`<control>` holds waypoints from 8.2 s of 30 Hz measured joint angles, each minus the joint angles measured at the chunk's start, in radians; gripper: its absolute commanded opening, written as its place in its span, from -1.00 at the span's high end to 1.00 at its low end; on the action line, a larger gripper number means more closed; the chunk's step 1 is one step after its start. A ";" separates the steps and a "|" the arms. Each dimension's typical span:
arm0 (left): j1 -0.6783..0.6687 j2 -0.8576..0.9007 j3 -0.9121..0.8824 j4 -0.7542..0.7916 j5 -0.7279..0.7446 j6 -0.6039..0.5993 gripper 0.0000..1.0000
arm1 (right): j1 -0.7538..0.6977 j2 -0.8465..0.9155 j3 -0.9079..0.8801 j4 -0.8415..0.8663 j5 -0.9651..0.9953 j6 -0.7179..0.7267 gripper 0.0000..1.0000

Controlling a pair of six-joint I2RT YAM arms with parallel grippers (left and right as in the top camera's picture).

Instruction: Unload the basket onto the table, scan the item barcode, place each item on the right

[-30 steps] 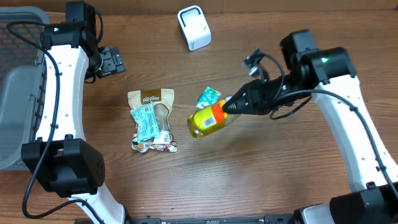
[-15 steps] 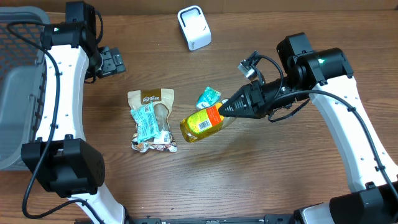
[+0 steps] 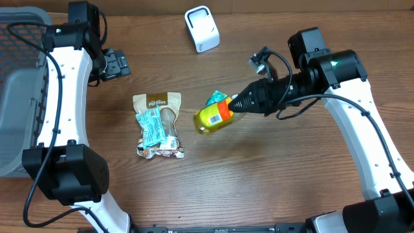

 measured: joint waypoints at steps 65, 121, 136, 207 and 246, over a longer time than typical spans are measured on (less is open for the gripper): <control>0.000 0.000 0.000 0.000 0.000 0.000 -0.99 | 0.327 0.922 0.639 1.102 1.495 -0.821 0.93; 0.000 0.000 0.000 0.000 0.000 0.000 -0.99 | -0.361 0.478 0.289 0.002 0.895 0.056 0.23; 0.000 0.000 0.000 0.000 0.000 0.000 -0.99 | -0.361 0.480 0.399 -0.004 0.896 0.076 -0.79; 0.000 0.000 0.000 0.000 0.000 0.000 -0.99 | 0.240 0.463 0.235 0.033 0.594 0.638 0.25; 0.000 0.000 0.000 0.000 0.000 0.000 -0.99 | 0.275 0.463 0.235 0.028 0.687 0.771 0.46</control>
